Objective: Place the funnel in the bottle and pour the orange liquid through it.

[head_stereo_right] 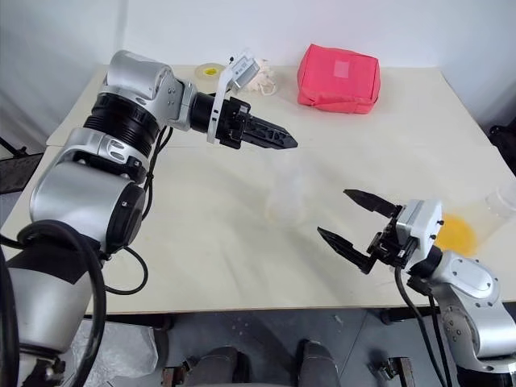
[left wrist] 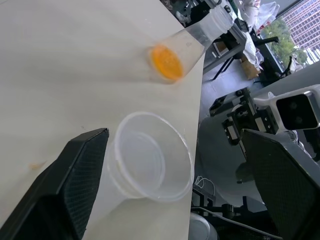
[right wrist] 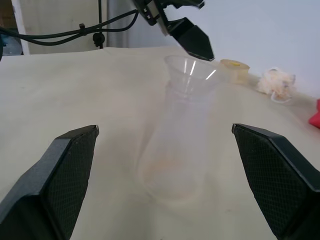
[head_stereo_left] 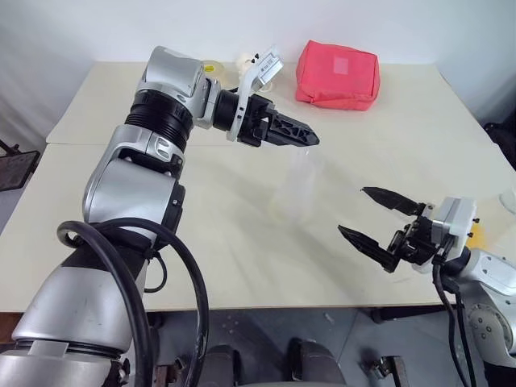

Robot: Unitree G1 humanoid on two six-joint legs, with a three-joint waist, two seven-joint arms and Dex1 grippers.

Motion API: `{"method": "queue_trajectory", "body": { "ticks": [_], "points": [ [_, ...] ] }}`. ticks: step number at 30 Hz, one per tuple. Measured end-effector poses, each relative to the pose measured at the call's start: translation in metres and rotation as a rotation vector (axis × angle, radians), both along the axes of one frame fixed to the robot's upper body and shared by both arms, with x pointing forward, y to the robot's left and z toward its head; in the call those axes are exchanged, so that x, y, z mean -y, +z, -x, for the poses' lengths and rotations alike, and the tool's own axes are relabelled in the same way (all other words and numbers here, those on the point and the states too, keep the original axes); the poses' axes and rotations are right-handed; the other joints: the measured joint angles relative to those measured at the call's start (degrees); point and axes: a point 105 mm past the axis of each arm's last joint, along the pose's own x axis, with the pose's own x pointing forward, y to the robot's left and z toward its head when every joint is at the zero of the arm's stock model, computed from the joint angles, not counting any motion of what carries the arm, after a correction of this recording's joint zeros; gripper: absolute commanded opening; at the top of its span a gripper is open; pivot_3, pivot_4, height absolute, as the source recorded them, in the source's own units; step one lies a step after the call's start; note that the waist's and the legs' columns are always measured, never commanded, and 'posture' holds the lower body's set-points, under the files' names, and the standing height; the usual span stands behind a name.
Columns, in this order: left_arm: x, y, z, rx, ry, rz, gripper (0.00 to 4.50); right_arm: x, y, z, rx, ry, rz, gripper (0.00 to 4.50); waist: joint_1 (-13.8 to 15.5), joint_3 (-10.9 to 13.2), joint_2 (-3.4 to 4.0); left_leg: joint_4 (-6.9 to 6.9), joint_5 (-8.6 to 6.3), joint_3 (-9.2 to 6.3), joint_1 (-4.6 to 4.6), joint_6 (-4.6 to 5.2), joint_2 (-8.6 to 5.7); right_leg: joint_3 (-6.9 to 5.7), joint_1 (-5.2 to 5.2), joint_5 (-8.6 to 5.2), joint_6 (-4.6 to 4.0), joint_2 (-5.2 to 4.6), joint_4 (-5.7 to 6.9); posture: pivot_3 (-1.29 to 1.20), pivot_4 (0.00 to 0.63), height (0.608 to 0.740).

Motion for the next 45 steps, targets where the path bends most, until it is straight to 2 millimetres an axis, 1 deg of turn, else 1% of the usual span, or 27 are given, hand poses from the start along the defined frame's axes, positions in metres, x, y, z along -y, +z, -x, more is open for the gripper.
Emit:
{"method": "queue_trajectory", "body": {
  "ticks": [4, 6, 9, 12, 13, 15, 17, 18, 21, 23, 25, 26, 27, 28, 30, 32, 35, 38, 41, 45],
  "points": [
    [-0.001, 0.001, 0.000, 0.001, -0.001, 0.006, 4.48, 0.000, 0.000, 0.000, 0.001, -0.001, 0.002, 4.50, -0.03, 0.00, 0.00, 0.00, 0.00, 0.00, 0.00, 0.00, 0.00, 0.00, 0.00, 0.00, 0.00, 0.00, 0.00, 0.00, 0.150, 0.740],
    [-0.007, 0.004, -0.001, 0.010, 0.012, 0.013, 4.48, 0.001, 0.000, 0.000, 0.002, -0.002, 0.004, 4.50, -0.11, 0.00, 0.00, -0.01, 0.00, 0.00, 0.00, 0.00, 0.01, 0.01, -0.02, 0.00, 0.00, 0.00, 0.00, 0.00, 0.150, 0.740],
    [-0.023, 0.009, -0.003, 0.046, 0.033, 0.023, 4.48, 0.003, 0.002, 0.000, 0.008, -0.013, 0.014, 4.50, -0.18, 0.00, 0.01, -0.02, 0.00, -0.01, 0.01, 0.00, 0.02, 0.02, -0.04, 0.00, 0.00, 0.00, 0.04, 0.00, 0.150, 0.740],
    [-0.047, 0.006, -0.007, 0.097, 0.070, 0.021, 4.48, 0.011, 0.004, 0.000, 0.015, -0.044, 0.021, 4.50, -0.20, 0.00, 0.02, -0.01, 0.00, -0.12, 0.05, 0.00, 0.04, 0.05, -0.04, 0.00, 0.00, 0.00, 0.07, 0.00, 0.150, 0.740],
    [-0.055, 0.002, -0.009, 0.118, 0.082, 0.014, 4.48, 0.012, 0.005, 0.000, 0.018, -0.051, 0.022, 4.50, -0.18, 0.00, 0.02, 0.00, 0.00, -0.21, 0.06, 0.00, 0.04, 0.06, -0.04, 0.00, 0.00, 0.00, 0.08, 0.00, 0.150, 0.740],
    [-0.072, -0.007, -0.011, 0.226, 0.095, 0.003, 4.48, 0.014, 0.005, 0.001, 0.021, -0.059, 0.023, 4.50, -0.14, 0.00, 0.03, 0.00, 0.00, -0.38, 0.11, 0.00, 0.05, 0.13, -0.04, 0.00, 0.00, -0.03, 0.13, 0.00, 0.150, 0.740],
    [-0.091, -0.022, -0.012, 0.325, 0.115, -0.014, 4.48, 0.020, 0.007, 0.001, 0.026, -0.085, 0.022, 4.50, -0.16, 0.00, 0.05, 0.01, 0.00, -0.43, 0.12, 0.00, 0.06, 0.15, -0.04, 0.00, 0.00, -0.05, 0.16, 0.00, 0.150, 0.740],
    [-0.099, -0.028, -0.011, 0.392, 0.122, 0.011, 4.48, 0.023, 0.007, 0.001, 0.024, -0.103, 0.020, 4.50, -0.13, 0.00, 0.04, 0.02, 0.00, -0.47, 0.14, 0.00, 0.12, 0.17, -0.04, 0.00, 0.00, -0.07, 0.24, 0.00, 0.150, 0.740],
    [-0.111, -0.044, -0.007, 0.533, 0.135, 0.067, 4.48, 0.031, 0.005, 0.002, 0.017, -0.154, 0.014, 4.50, 0.20, 0.02, 0.01, 0.18, 0.00, -0.65, 0.04, 0.00, 0.13, 0.14, -0.03, 0.00, 0.00, -0.16, 0.38, 0.00, 0.150, 0.740],
    [-0.114, -0.045, -0.005, 0.616, 0.146, 0.099, 4.48, 0.035, 0.004, 0.002, 0.013, -0.181, 0.009, 4.50, 0.37, 0.02, 0.00, 0.31, -0.01, -0.64, -0.05, 0.01, 0.04, 0.13, -0.02, 0.00, 0.00, -0.17, 0.38, 0.00, 0.150, 0.740],
    [-0.113, -0.042, -0.001, 0.717, 0.146, 0.179, 4.48, 0.040, 0.003, 0.003, 0.014, -0.240, 0.002, 4.50, 0.60, 0.02, 0.00, 0.35, 0.00, -0.60, -0.04, 0.02, 0.04, 0.13, -0.01, 0.01, 0.00, -0.18, 0.44, 0.00, 0.150, 0.740],
    [-0.114, -0.043, 0.001, 0.759, 0.146, 0.207, 4.48, 0.045, 0.001, 0.003, 0.011, -0.281, -0.004, 4.50, 0.60, 0.02, 0.00, 0.35, 0.00, -0.55, -0.02, 0.02, -0.02, 0.13, -0.01, 0.01, 0.00, -0.17, 0.44, 0.00, 0.150, 0.740],
    [-0.116, -0.047, 0.003, 0.782, 0.138, 0.213, 4.48, 0.048, -0.001, 0.004, 0.007, -0.315, -0.004, 4.50, 0.56, 0.01, 0.02, 0.31, 0.00, -0.53, 0.03, 0.02, -0.06, 0.14, -0.01, 0.00, 0.00, -0.17, 0.43, 0.00, 0.150, 0.740],
    [-0.118, -0.057, 0.008, 0.800, 0.108, 0.219, 4.48, 0.053, -0.005, 0.005, -0.007, -0.363, -0.002, 4.50, 0.39, 0.00, 0.03, 0.26, 0.00, -0.44, 0.08, 0.01, -0.05, 0.15, -0.01, 0.00, 0.00, -0.15, 0.46, 0.00, 0.150, 0.740],
    [-0.118, -0.072, 0.015, 0.799, 0.047, 0.253, 4.48, 0.067, -0.010, 0.007, -0.024, -0.485, -0.008, 4.50, 0.26, 0.00, 0.03, 0.26, 0.00, -0.32, 0.07, 0.01, -0.03, 0.11, -0.01, 0.00, 0.00, -0.11, 0.45, 0.00, 0.150, 0.740],
    [-0.118, -0.082, 0.023, 0.774, -0.009, 0.324, 4.48, 0.083, -0.012, 0.012, -0.026, -0.639, -0.037, 4.50, 0.28, 0.00, 0.03, 0.26, 0.00, -0.31, 0.06, 0.01, -0.02, 0.10, -0.01, 0.00, 0.00, -0.11, 0.45, 0.00, 0.150, 0.740],
    [-0.121, -0.082, 0.031, 0.758, -0.063, 0.438, 4.48, 0.102, -0.012, 0.023, -0.049, -0.826, -0.056, 4.50, 0.21, 0.00, 0.03, 0.27, 0.00, -0.31, 0.06, 0.01, -0.02, 0.12, -0.01, 0.00, 0.00, -0.10, 0.45, 0.00, 0.150, 0.740],
    [-0.121, -0.080, 0.029, 0.774, -0.091, 0.465, 4.48, 0.121, -0.015, 0.029, -0.078, -0.983, -0.057, 4.50, 0.20, -0.01, 0.03, 0.27, 0.00, -0.27, 0.08, 0.01, -0.03, 0.14, 0.00, 0.00, 0.00, -0.08, 0.45, 0.00, 0.150, 0.740],
    [-0.118, -0.079, 0.027, 0.791, -0.094, 0.472, 4.48, 0.131, -0.012, 0.028, -0.059, -1.073, -0.086, 4.50, -0.03, -0.04, 0.07, 0.16, 0.00, -0.26, 0.19, 0.01, -0.02, 0.25, -0.01, 0.00, 0.00, -0.06, 0.44, 0.00, 0.150, 0.740],
    [-0.115, -0.079, 0.029, 0.785, -0.100, 0.495, 4.48, 0.151, -0.003, 0.029, -0.013, -1.196, -0.103, 4.50, -0.05, -0.04, 0.08, 0.11, 0.00, -0.26, 0.22, 0.01, 0.00, 0.30, -0.01, 0.00, 0.00, -0.05, 0.44, 0.00, 0.150, 0.740]
  ]
}}
